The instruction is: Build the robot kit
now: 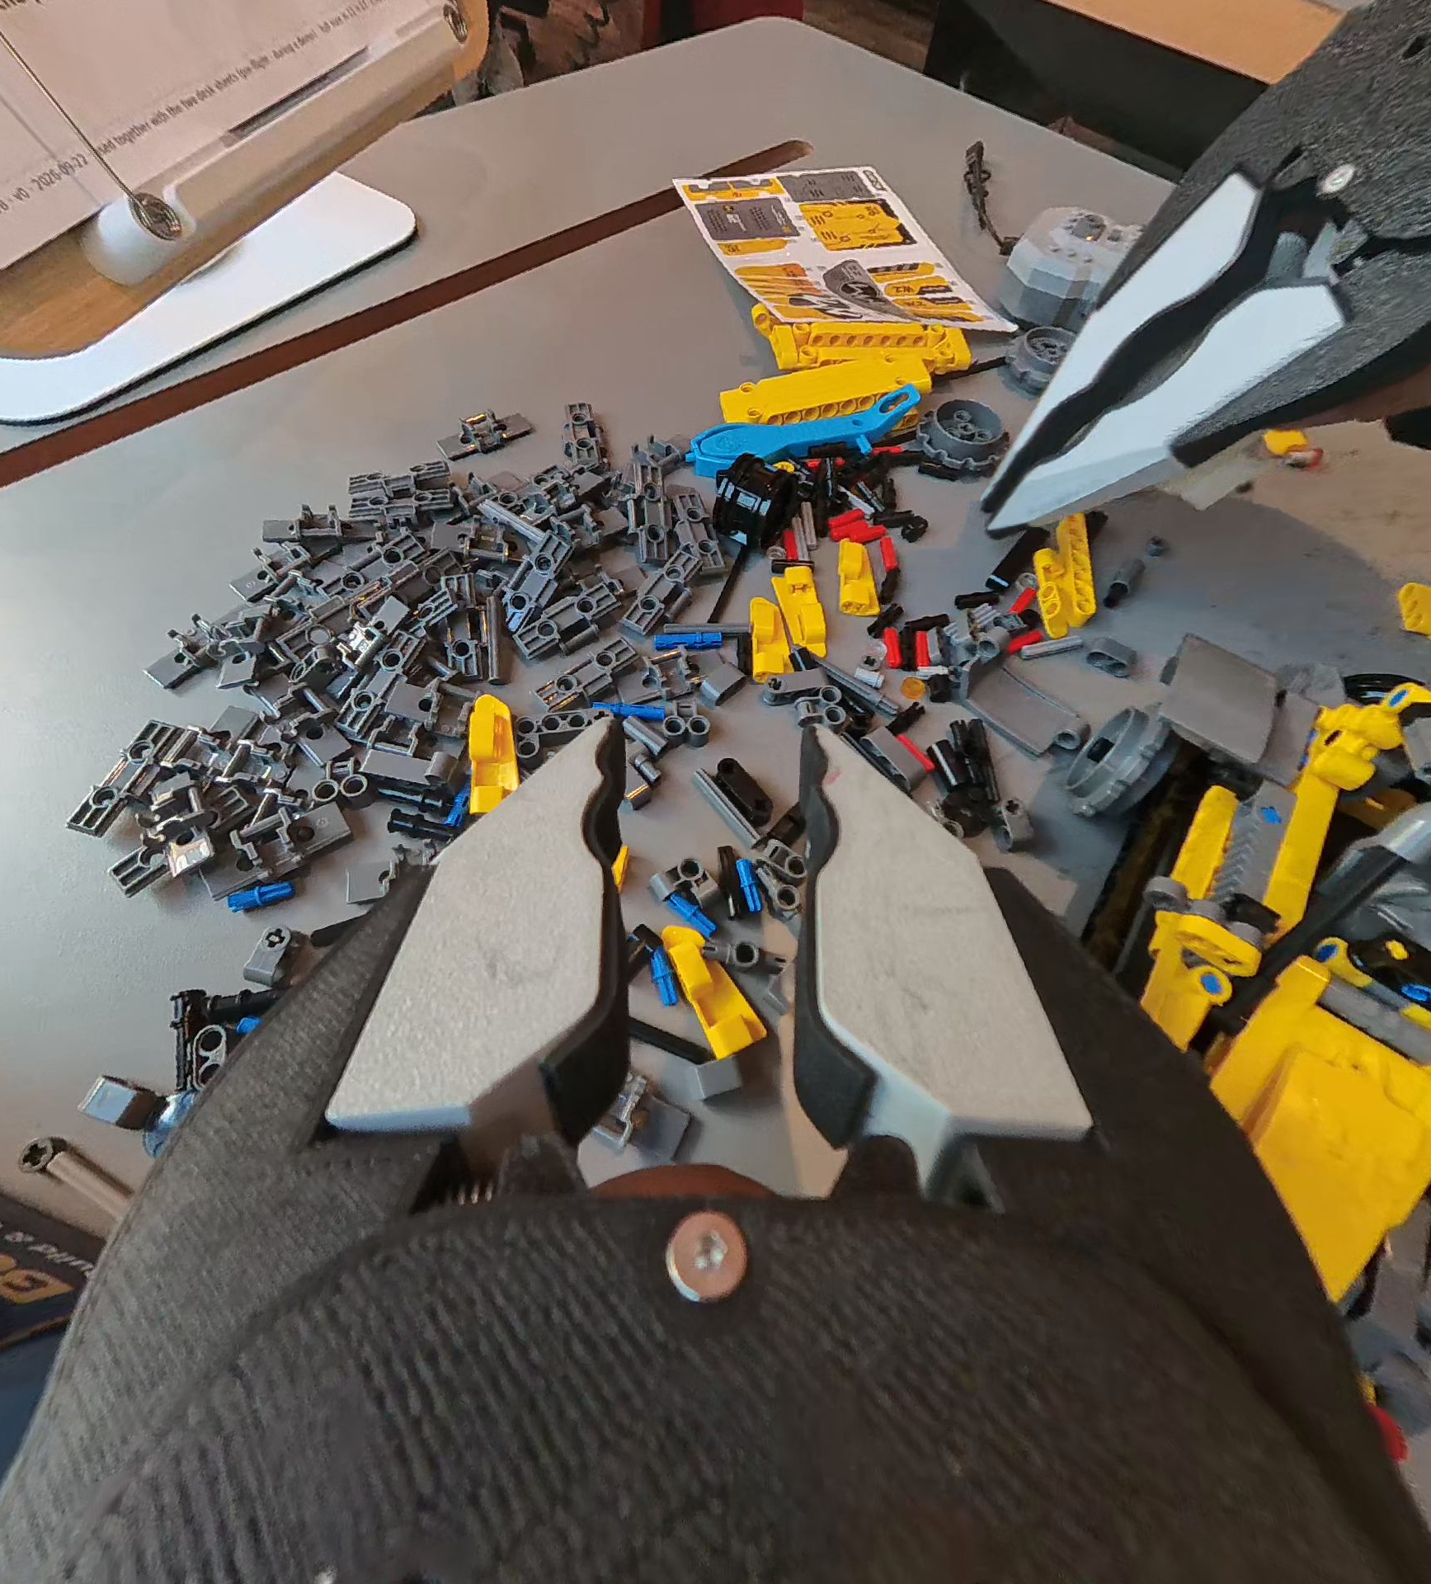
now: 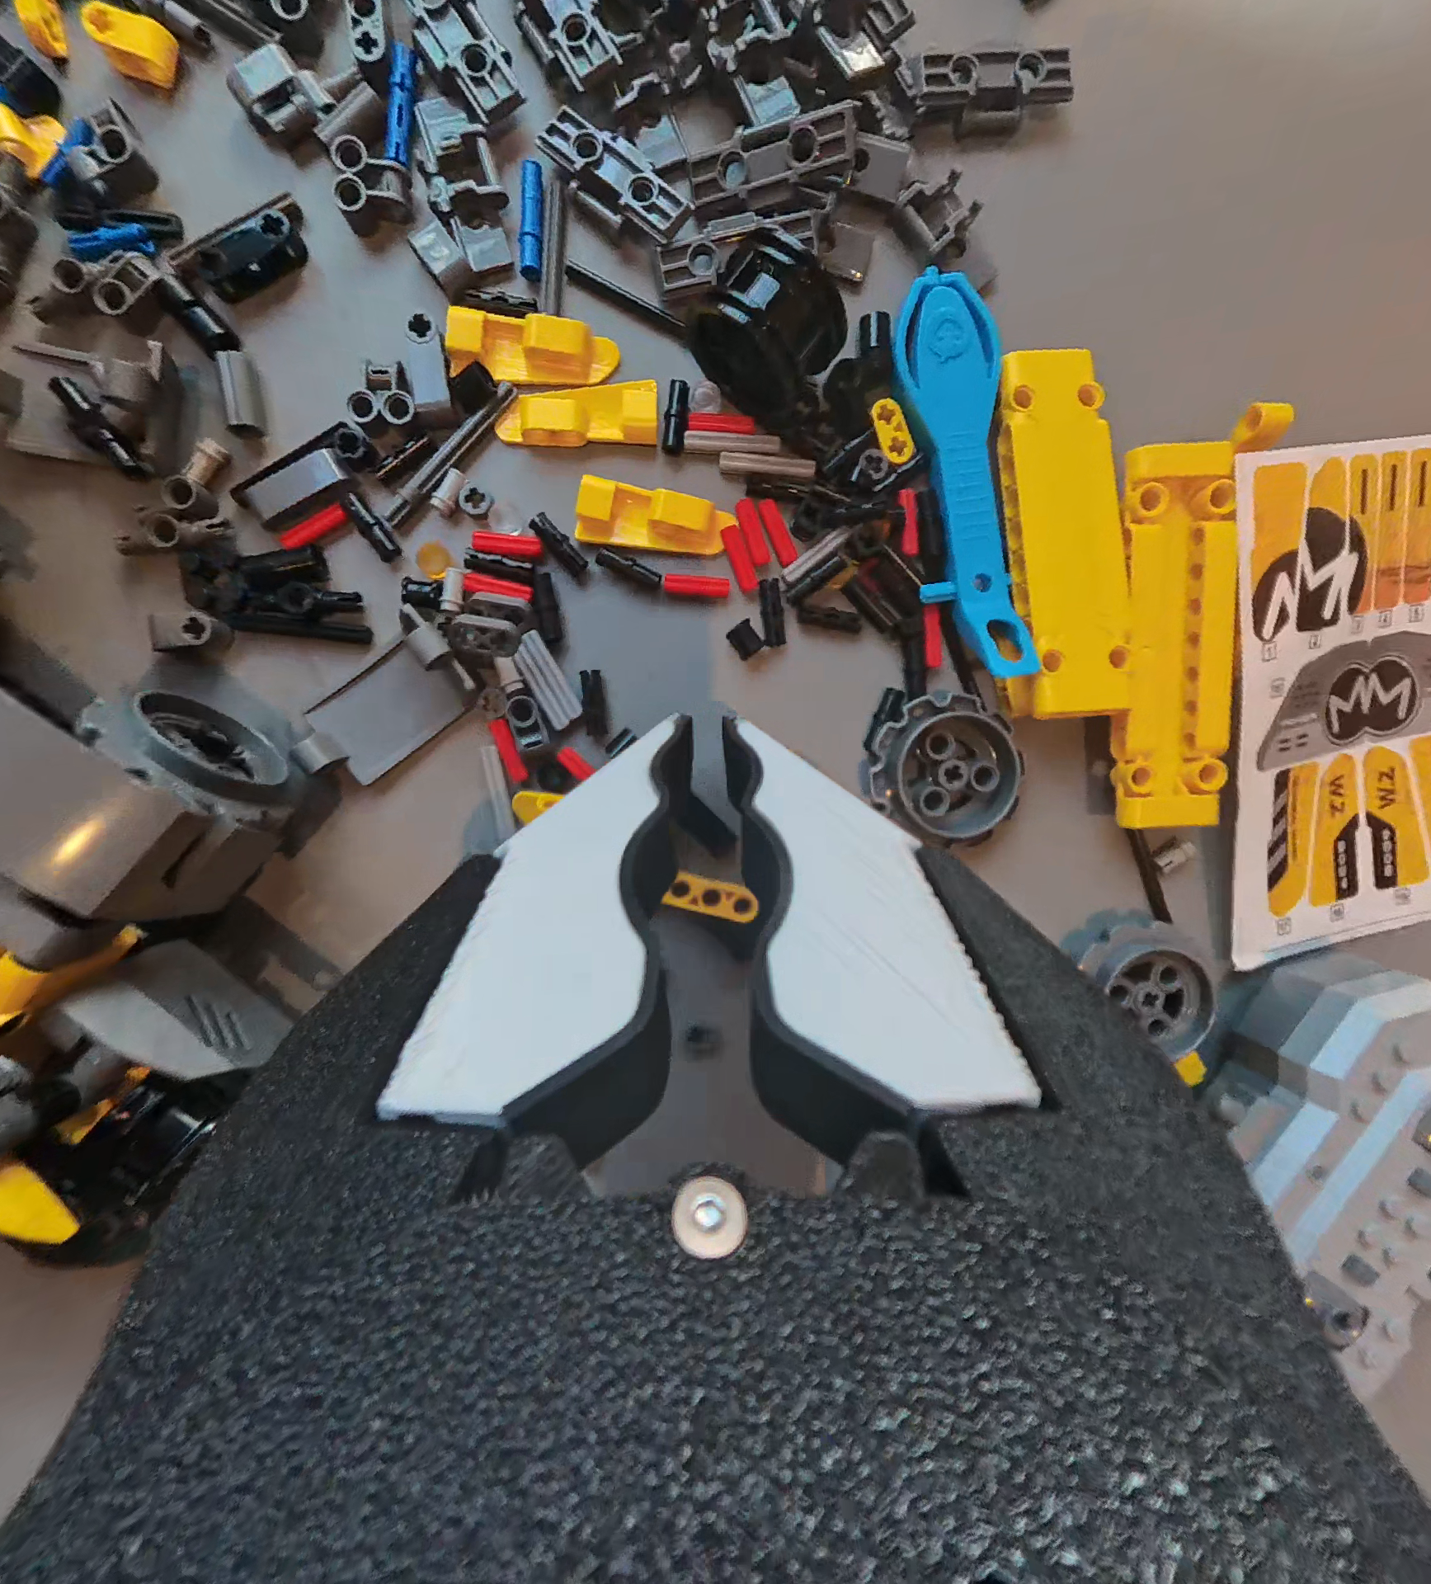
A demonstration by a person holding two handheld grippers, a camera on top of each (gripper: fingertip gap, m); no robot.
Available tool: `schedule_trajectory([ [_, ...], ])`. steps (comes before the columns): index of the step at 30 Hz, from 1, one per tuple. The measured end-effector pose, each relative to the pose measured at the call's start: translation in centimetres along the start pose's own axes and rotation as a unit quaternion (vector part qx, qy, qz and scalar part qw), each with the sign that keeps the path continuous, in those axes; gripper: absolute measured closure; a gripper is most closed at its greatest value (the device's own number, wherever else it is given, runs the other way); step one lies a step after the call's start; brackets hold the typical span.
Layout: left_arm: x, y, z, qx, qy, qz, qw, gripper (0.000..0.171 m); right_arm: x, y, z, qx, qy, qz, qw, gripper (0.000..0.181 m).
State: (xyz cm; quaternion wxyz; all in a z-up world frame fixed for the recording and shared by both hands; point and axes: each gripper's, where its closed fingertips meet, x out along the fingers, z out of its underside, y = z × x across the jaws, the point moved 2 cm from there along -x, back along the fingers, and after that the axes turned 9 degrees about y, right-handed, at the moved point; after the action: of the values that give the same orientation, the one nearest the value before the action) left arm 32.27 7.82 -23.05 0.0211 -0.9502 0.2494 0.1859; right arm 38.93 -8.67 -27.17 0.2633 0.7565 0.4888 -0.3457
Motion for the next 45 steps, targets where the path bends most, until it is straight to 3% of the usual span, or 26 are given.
schedule_trajectory([
  [6,0.0,0.0,-0.1,-0.005,0.001,0.002,1.000,0.134,0.7,-1.6,-2.2,-0.025,0.035,-0.054,0.998,0.176],
  [17,0.0,0.3,-0.1,0.002,0.000,0.004,1.000,0.134,2.7,-2.0,-3.1,-0.213,-0.027,-0.099,0.972,0.175],
  [20,0.0,0.3,-0.1,0.002,0.000,0.004,1.000,0.134,3.5,-1.8,-2.6,-0.227,-0.054,-0.102,0.967,0.174],
  [28,0.2,1.0,0.0,0.016,-0.006,0.011,1.000,0.134,3.4,-2.3,-2.6,-0.192,-0.033,-0.121,0.973,0.179],
  [32,0.0,1.0,-0.3,0.012,0.000,0.012,1.000,0.134,1.6,-2.5,-2.7,-0.158,0.014,-0.113,0.981,0.179],
  [37,-0.2,1.2,-0.6,0.009,0.008,0.016,1.000,0.134,-3.2,-2.9,-2.6,-0.098,0.088,-0.083,0.988,0.179],
  [45,-0.2,1.5,-0.8,0.010,0.014,0.019,1.000,0.134,-10.2,-3.8,1.3,0.007,0.141,-0.005,0.990,0.179],
])
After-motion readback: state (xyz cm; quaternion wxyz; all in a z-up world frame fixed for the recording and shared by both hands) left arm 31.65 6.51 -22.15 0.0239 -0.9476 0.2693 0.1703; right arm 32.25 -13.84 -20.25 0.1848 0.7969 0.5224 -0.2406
